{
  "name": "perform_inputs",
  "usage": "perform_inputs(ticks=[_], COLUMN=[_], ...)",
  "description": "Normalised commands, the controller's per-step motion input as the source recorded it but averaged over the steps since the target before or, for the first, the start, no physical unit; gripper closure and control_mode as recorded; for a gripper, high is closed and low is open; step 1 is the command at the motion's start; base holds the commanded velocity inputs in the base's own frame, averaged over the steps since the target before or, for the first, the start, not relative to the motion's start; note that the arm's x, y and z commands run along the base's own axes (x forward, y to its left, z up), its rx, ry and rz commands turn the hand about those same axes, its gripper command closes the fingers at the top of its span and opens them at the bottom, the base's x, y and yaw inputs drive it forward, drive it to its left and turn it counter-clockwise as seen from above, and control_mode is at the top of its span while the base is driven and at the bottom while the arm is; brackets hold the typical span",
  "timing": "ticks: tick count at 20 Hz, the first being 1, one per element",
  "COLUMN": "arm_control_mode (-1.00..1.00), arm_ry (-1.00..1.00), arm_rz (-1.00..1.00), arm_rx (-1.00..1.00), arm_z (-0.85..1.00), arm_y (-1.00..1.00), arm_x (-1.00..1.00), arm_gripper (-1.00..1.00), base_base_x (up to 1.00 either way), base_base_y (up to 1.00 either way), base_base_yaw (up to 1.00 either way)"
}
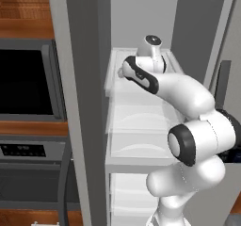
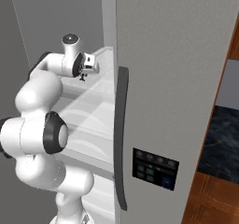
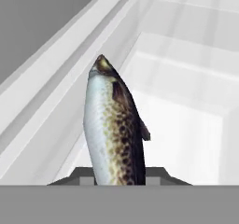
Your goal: Place one mushroom and one fish in each tupperware on the nearby counter, to pack two identical lunches.
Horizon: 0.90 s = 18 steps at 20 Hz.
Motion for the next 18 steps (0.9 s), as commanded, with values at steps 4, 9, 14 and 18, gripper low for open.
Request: perform_inputs(ticks=[4, 9, 14, 18], arm_control_mode=[-1.0, -1.0, -1.0, -1.0], arm_ry=[0.0, -0.06, -0.07, -0.06], arm_rz=[0.0, 0.0, 0.0, 0.0], arm_rx=[0.0, 0.01, 0.0, 0.0], arm_z=[-0.11, 0.03, 0.22, 0.3], arm_y=[-0.22, -0.38, -0.17, 0.0], arm_x=[-1.0, -1.0, -1.0, -1.0], arm_gripper=[1.0, 1.0, 1.0, 1.0], base_base_x=[0.0, 0.0, 0.0, 0.0], base_base_y=[0.0, 0.0, 0.0, 0.0], base_base_yaw=[0.0, 0.0, 0.0, 0.0])
